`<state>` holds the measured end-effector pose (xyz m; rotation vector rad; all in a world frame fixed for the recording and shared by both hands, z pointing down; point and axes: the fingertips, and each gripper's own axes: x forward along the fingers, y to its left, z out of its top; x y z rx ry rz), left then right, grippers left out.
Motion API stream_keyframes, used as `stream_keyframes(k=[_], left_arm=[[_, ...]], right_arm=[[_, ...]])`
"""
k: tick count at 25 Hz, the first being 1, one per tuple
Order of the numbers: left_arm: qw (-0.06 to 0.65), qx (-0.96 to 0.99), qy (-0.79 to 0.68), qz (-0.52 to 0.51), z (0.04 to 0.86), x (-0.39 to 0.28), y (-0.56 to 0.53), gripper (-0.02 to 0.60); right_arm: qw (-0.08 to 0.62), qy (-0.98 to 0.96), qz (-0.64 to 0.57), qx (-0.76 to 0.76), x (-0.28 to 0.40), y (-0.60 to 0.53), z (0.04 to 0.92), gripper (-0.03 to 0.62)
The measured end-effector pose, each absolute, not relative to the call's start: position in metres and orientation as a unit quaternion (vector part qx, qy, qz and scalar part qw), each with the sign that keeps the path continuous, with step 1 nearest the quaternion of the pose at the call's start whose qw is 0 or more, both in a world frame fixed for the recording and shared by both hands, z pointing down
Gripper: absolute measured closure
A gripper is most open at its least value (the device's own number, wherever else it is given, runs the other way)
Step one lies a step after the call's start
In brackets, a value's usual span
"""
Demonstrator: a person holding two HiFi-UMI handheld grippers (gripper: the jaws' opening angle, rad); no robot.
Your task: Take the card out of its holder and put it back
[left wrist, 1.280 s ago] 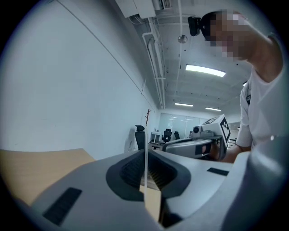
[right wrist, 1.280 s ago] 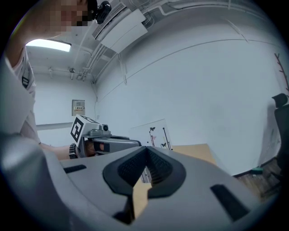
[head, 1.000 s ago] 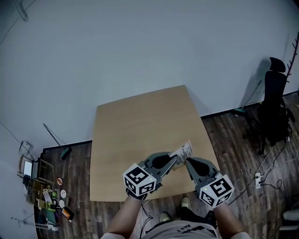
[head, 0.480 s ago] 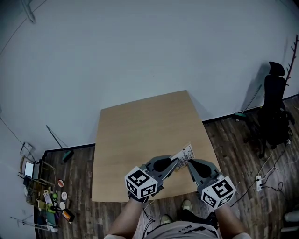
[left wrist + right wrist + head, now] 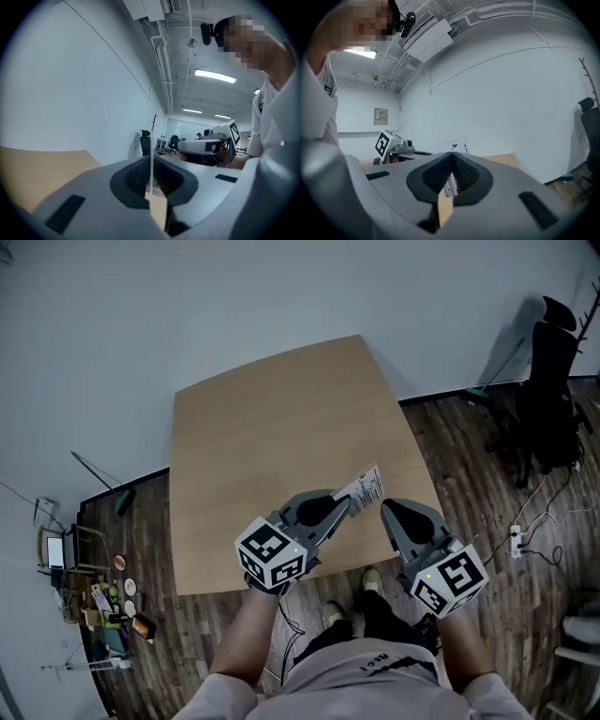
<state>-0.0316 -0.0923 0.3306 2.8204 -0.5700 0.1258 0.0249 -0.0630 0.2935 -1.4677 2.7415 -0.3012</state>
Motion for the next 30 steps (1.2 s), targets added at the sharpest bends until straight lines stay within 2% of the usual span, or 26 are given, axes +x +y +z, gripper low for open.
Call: stream_keyframes(k=[21, 30], left_arm=[[0.166, 0.967, -0.168, 0.090, 0.492, -0.011, -0.150, 0.555], [0.178, 0.962, -0.171, 0.113, 0.533, -0.022, -0.157, 0.557]], right_arm=[[0.012, 0.871, -0.173, -0.460, 0.075, -0.099, 0.404, 0.580], [0.003, 0.867, -0.196, -0.457, 0.078, -0.105, 0.430, 0.580]])
